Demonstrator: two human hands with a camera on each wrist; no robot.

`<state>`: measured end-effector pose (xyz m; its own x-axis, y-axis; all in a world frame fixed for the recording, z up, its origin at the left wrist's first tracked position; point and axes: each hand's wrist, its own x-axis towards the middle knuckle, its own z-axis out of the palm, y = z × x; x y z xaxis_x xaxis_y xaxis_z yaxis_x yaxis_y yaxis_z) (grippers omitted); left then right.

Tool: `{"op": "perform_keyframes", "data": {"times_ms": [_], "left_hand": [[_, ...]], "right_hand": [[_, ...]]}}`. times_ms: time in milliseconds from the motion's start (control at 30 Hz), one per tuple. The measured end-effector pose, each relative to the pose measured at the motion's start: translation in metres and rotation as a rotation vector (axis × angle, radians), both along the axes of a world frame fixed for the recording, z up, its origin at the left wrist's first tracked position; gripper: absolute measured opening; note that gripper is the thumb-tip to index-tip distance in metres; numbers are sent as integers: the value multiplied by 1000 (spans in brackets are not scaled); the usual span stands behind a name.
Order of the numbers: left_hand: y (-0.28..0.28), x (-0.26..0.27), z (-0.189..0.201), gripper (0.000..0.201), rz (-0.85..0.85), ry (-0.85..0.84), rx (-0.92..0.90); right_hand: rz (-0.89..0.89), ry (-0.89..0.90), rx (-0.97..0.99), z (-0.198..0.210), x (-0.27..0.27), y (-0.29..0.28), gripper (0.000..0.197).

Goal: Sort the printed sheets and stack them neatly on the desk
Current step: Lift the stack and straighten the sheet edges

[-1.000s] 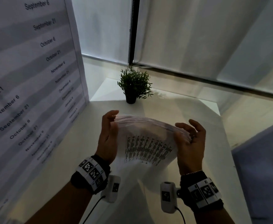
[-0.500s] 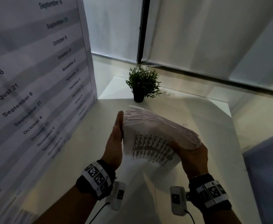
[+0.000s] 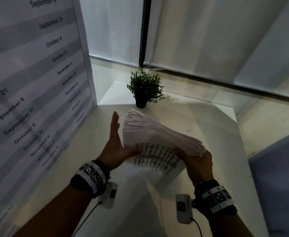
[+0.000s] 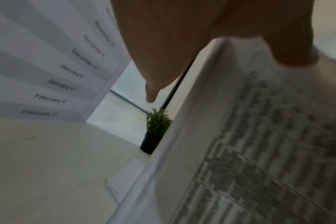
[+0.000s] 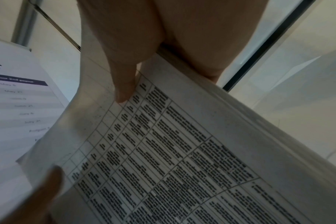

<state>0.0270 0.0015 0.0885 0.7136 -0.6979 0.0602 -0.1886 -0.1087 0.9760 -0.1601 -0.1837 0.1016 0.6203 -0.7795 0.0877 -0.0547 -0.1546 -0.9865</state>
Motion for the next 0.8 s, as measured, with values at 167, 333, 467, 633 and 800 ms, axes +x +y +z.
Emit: {"op": "perform_keyframes", "data": {"times_ms": [167,333,467,633,800], "left_hand": [[-19,17,3,52,-33,29,59],[-16,-3,1,38,3,40,-115],[-18,-12,-10,33,-47,6,-91],[-20,-13,-6,43,-52,47,-98],[-21,-10,-3,46,-70,75,-91]], "right_hand": [[2,-11,0,11,4,-9,34],[0,-75,-23,20,-6,-9,29],[-121,-233,24,27,-2,-5,22],[-292,-236,48,32,11,-9,18],[-329,-233,46,33,13,-13,17]]}}
